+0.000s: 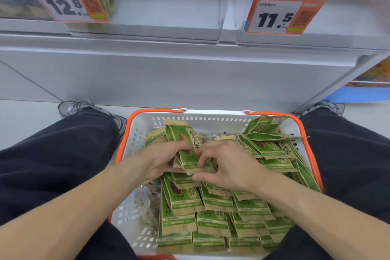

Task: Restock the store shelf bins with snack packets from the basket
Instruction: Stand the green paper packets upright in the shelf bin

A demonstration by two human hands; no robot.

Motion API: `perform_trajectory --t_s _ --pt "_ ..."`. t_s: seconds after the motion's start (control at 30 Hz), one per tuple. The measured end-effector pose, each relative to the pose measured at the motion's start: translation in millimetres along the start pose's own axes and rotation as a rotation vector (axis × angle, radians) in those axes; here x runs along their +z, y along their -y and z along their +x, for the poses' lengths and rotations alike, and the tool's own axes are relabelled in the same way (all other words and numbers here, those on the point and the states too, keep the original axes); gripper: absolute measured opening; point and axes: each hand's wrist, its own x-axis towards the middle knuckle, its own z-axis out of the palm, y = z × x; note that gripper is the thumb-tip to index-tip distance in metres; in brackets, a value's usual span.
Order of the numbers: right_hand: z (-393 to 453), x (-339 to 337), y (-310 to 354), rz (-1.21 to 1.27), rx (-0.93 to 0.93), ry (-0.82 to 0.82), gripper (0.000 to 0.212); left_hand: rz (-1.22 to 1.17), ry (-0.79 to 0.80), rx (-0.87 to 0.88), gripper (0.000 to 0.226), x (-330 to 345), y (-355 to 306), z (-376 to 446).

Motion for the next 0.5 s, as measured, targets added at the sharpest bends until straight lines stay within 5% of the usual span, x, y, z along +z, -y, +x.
perform_trajectory --t_s 0.07,0.2,0.33,0.5 --pt "1.1 -17.1 -1.8 0.145 0.102 -0.038 0.044 -0.004 -0.005 0.069 0.037 -1.0 -5.3 -1.5" --pt "4.2 -47.6 -14.1 0.375 0.267 -0.347 0.045 -0.061 0.053 0.230 0.091 -1.8 -27.6 -12.2" --pt "3.3 -56.7 -19.0 0.755 0.336 -0.159 0.102 -0.060 0.184 0.333 0.067 3.4 -46.2 -31.9" --pt "6.4 -55.1 -19.2 0.909 0.265 -0.096 0.075 -0.017 0.161 0.401 0.070 3.9 -55.8 -44.5"
